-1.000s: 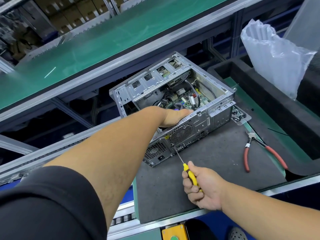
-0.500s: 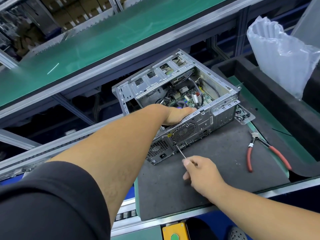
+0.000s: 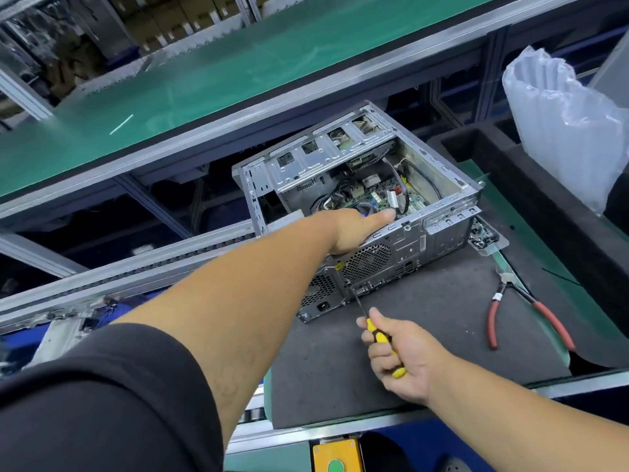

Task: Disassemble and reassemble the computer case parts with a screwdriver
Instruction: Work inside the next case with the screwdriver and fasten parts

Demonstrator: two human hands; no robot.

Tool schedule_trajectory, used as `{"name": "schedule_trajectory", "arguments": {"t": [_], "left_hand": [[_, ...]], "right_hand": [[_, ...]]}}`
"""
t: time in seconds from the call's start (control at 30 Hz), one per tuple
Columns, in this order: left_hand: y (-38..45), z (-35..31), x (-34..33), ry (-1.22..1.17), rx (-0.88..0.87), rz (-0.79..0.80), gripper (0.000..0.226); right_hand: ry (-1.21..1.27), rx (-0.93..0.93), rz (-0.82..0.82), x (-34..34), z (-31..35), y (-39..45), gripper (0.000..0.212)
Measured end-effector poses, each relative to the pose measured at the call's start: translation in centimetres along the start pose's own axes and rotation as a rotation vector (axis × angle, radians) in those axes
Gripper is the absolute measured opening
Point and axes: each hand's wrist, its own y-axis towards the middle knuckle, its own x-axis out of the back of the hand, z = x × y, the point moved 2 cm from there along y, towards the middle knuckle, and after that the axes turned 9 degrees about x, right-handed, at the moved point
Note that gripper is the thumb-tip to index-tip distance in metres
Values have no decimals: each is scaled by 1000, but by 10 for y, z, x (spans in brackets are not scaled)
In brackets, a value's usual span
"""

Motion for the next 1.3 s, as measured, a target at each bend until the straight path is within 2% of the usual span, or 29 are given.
{"name": "schedule_trajectory", "arguments": {"t": [0.03,0.07,0.1,0.17,0.2,0.23,0.3,0.4,0.43,0.5,0.57,0.6,0.67,0.77,0.8,0.87,0.93,0.97,1.03,1.13,1.17,1.23,1.3], "left_hand": [[-10,0,2,0,-66,-180,113],[-21,3,2,-49,-134,-362,98],[-32,8,1,-191,-185,-525,81],[-57,20,-2,-668,-182,-738,41],[-67,28,-7,-945,-141,-776,30],[-82,34,-10,-1184,-77,-802,31],[-105,50,-31,-1597,122,-760,37],[-134,55,-80,-2048,342,-415,37],[-142,54,-97,-2110,397,-322,38],[-153,54,-123,-2189,494,-202,39],[-160,55,-137,-2242,514,-128,34],[-161,56,-140,-2258,515,-108,31],[-161,58,-143,-2268,502,-97,26],[-161,58,-143,-2226,438,-121,24],[-162,58,-142,-2213,416,-124,22],[-163,56,-140,-2204,374,-132,18],[-163,55,-136,-2195,339,-152,14],[-164,54,-135,-2180,330,-155,13],[-163,54,-132,-2137,324,-149,14],[-160,54,-130,-2101,312,-112,19],[-159,53,-129,-2106,312,-91,21],[-156,51,-128,-2134,316,-56,26],[-154,49,-126,-2153,312,-33,30]], "right_hand": [[82,-62,25,0,-1,-1,25],[28,-36,32,1,-1,-2,26],[-168,56,22,0,-2,-3,27],[-634,315,-102,2,-3,1,27],[-766,420,-175,4,-3,4,28],[-822,471,-205,3,-4,7,29],[-675,396,-183,2,-5,9,31],[-55,-41,-19,-2,-5,2,35],[-12,-67,10,-1,-4,0,35],[-268,66,-15,-1,-3,0,31],[-621,314,-141,-1,-3,1,24],[-687,391,-169,-2,-3,0,23],[-594,370,-146,-4,-3,0,23],[-130,65,-28,-5,-1,-6,27],[-104,45,-14,-4,-1,-6,29],[-357,137,-33,-2,0,-5,32],[-723,346,-150,2,2,0,33],[-816,421,-196,3,4,2,34],[-764,398,-202,1,3,4,36],[-282,57,-72,-3,0,-2,42],[-210,18,-47,-3,-1,-3,45],[-334,87,-52,-2,0,-2,43],[-566,274,-119,-1,-1,2,30]]}}
